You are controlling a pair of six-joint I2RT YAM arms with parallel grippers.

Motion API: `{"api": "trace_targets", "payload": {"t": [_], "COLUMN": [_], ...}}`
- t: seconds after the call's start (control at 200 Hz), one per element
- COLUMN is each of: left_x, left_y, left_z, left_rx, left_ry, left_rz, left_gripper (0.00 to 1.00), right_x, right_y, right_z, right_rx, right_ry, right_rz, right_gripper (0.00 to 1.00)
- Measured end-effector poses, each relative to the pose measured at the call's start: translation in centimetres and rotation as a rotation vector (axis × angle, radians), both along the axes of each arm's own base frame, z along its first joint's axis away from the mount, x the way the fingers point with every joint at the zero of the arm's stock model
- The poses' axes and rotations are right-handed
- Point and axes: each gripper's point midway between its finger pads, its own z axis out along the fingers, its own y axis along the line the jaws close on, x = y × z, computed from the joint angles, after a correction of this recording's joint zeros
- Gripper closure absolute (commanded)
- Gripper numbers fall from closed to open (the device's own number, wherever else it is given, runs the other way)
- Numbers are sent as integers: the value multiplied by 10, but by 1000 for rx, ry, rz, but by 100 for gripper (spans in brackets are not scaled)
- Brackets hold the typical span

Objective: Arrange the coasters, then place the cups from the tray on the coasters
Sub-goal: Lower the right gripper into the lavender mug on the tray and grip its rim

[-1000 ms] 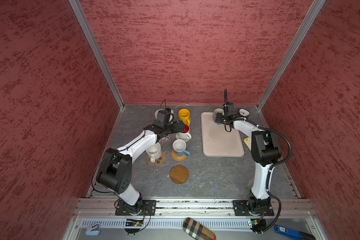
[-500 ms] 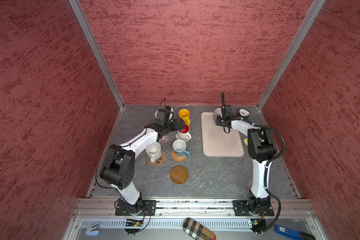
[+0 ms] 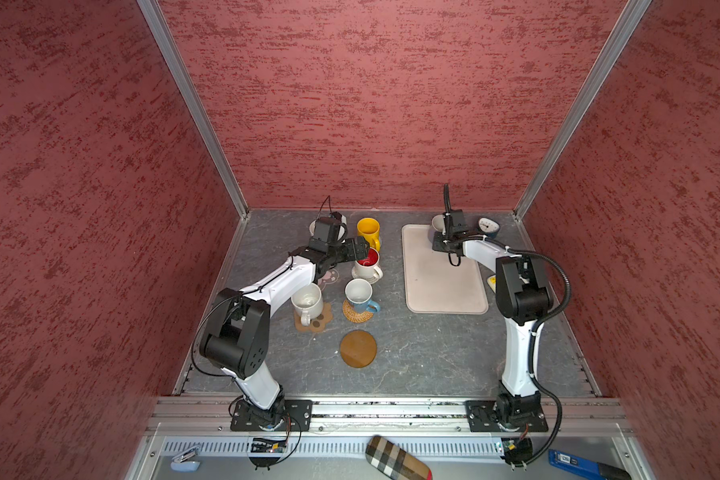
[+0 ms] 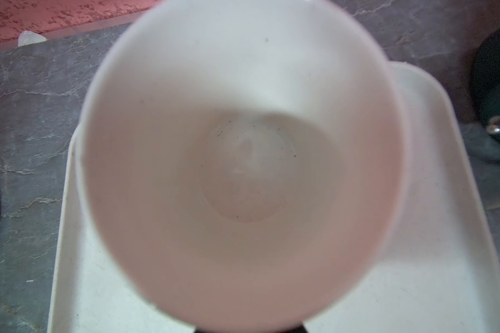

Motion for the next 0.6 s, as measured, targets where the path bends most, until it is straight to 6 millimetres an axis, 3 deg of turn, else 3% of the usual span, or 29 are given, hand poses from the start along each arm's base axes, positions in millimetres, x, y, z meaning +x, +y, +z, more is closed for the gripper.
{"api": "trace_targets", "payload": {"t": [0.271,0.471,0.601], "left_x": [-7,-19,-27], "left_y": [3,8,9], "left_z": [12,31,36], "left_rx": [-6,-14,-14], "left_ry": [-18,-48,-48], "left_rz": [1,4,1], "left_gripper": [1,0,1], "right_x": [-7,-28,-45], "right_y": [4,7,10], "right_z": [2,9,23], "right_rx": [21,39,49], "right_ry": [0,33,32], "right_rz": [27,57,72], "right_gripper": [100,100,100]}}
